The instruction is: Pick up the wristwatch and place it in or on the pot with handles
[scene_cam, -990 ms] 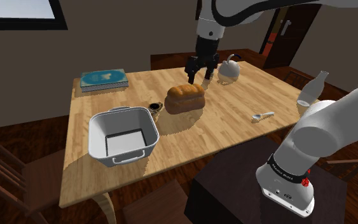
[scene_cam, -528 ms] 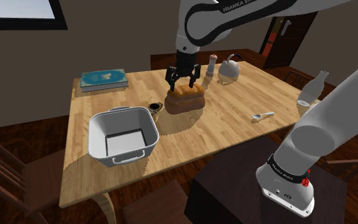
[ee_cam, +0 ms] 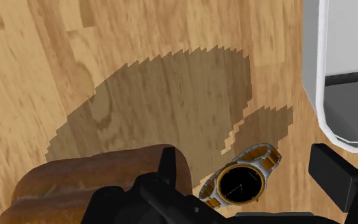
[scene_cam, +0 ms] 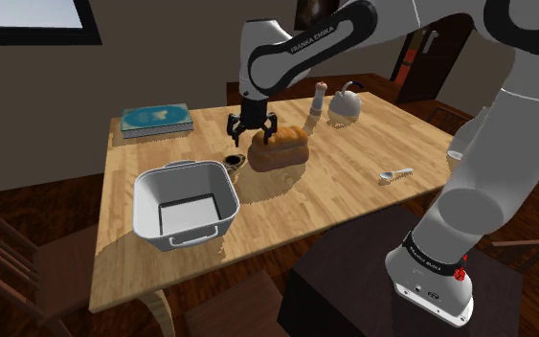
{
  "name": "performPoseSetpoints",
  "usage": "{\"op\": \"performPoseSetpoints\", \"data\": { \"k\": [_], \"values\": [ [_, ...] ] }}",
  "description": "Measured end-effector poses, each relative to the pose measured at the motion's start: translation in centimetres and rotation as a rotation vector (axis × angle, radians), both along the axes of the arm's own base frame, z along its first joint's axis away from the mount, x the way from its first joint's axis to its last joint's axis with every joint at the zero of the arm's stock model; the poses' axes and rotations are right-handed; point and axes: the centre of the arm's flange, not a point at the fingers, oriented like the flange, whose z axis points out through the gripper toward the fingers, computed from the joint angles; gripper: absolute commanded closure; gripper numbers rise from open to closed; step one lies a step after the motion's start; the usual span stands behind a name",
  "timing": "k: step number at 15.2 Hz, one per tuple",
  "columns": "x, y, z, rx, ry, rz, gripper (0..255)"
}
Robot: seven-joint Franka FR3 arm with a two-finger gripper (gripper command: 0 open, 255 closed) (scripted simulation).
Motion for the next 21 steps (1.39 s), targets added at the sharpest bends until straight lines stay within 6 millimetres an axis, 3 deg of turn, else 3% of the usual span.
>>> {"op": "performPoseSetpoints", "data": {
  "k": [6, 12, 21],
  "values": [
    [5.7, 0.2, -5.1, -0.008, 0.007, -0.151, 0],
    [11.4, -0.9, -10.2, -0.016, 0.012, -0.299, 0],
    [12.4, -1.2, -15.0, -0.019, 0.014, -0.32, 0]
  ]
}}
